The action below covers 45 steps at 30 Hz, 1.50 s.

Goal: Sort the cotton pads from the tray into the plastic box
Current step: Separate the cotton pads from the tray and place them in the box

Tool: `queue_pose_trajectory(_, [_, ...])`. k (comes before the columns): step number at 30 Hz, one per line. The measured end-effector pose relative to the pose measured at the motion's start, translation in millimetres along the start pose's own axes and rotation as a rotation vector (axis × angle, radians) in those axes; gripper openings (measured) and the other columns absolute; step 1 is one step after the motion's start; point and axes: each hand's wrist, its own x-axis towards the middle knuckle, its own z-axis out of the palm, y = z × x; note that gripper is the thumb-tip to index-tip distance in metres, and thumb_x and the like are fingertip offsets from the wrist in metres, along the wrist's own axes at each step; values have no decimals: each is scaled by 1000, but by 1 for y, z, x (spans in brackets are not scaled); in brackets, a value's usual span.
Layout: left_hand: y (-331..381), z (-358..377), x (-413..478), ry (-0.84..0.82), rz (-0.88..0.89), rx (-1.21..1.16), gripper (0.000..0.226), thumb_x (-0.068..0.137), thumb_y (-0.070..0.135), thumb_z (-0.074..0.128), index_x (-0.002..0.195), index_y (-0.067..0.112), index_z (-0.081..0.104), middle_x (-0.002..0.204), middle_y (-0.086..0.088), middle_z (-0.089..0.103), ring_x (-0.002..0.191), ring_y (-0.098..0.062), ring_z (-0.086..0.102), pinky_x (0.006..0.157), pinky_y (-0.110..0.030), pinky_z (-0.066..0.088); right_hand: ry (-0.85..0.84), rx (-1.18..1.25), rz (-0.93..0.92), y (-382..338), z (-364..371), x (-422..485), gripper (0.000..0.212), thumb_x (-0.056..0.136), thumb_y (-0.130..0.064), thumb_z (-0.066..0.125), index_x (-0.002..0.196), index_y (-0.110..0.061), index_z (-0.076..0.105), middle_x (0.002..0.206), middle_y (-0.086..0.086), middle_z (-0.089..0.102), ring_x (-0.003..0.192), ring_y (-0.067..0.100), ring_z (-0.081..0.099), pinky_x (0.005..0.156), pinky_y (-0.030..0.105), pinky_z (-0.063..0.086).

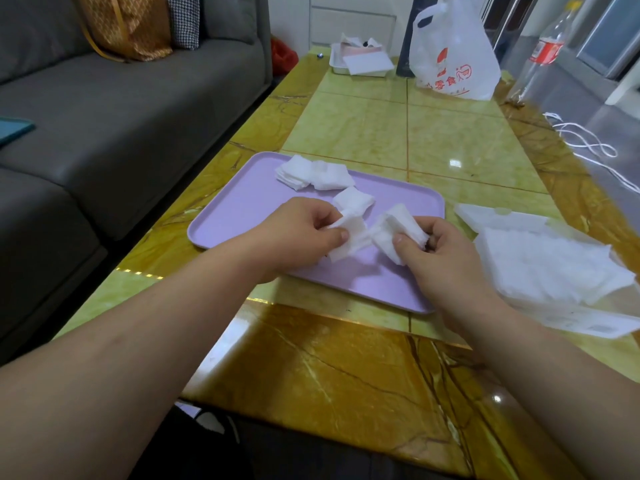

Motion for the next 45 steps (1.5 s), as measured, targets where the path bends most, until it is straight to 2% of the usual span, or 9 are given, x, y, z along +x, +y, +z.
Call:
queue_pose_trajectory(5, [16,-3,-10,-187,142,-103,9,101,16,62,102,17,71,81,-8,77,75,-17,74,69,-33,60,-36,125,27,-1,-5,5,22,86,-16,80,104,-24,70,96,1,77,88,17,73,78,33,58])
queue_pose_trajectory(8, [17,6,-9,-232,178,26,10,98,21,66,104,27,73,81,-2,76,68,-5,67,65,-21,53,-154,165,7,-5,-8,4,29,79,-6,82,105,-17,75,97,6,79,89,21,74,80,35,60])
queue_pose_trajectory(12, [12,14,-1,-183,171,12,14,89,19,78,97,21,68,81,2,77,66,-2,66,64,-13,48,-301,96,-27,-6,-12,0,42,86,13,63,113,-17,75,101,4,80,102,25,75,94,45,60])
queue_pose_trajectory(22, [4,19,9,-46,224,68,18,78,23,88,83,25,71,71,16,66,62,6,54,64,-14,46,-358,-45,-118,-11,-14,-1,35,90,-1,64,114,-23,75,103,-2,79,101,22,74,96,53,57])
queue_pose_trajectory(28, [3,24,12,48,218,150,23,74,31,84,83,28,63,76,6,69,66,-6,60,67,-33,53,-435,39,-83,-15,-17,-4,50,74,-12,87,120,-23,69,109,4,77,103,27,72,97,45,58])
queue_pose_trajectory(33, [3,24,10,-9,148,210,44,76,38,84,112,33,60,73,8,64,64,-1,59,60,-22,43,-318,-116,-118,-9,-8,-3,41,82,3,74,111,-25,71,101,0,77,96,19,73,94,45,58])
queue_pose_trajectory(38, [2,27,9,-80,136,208,21,80,33,82,96,29,68,68,11,60,56,2,53,55,-18,35,-280,-135,-84,-16,-3,-11,47,83,7,58,112,-29,65,100,-8,69,82,11,64,65,13,48])
queue_pose_trajectory(40, [3,27,10,-91,119,201,23,82,33,80,100,27,67,69,10,63,58,0,55,55,-18,36,-286,-68,20,-19,2,-14,56,82,5,59,123,-33,60,106,-7,66,76,9,61,57,11,45])
queue_pose_trajectory(45, [4,33,10,-137,85,170,28,82,34,79,104,27,63,68,11,64,53,5,55,55,-15,39,-287,135,160,-21,14,-15,80,70,-7,71,138,-45,50,114,-23,57,106,11,66,96,42,58])
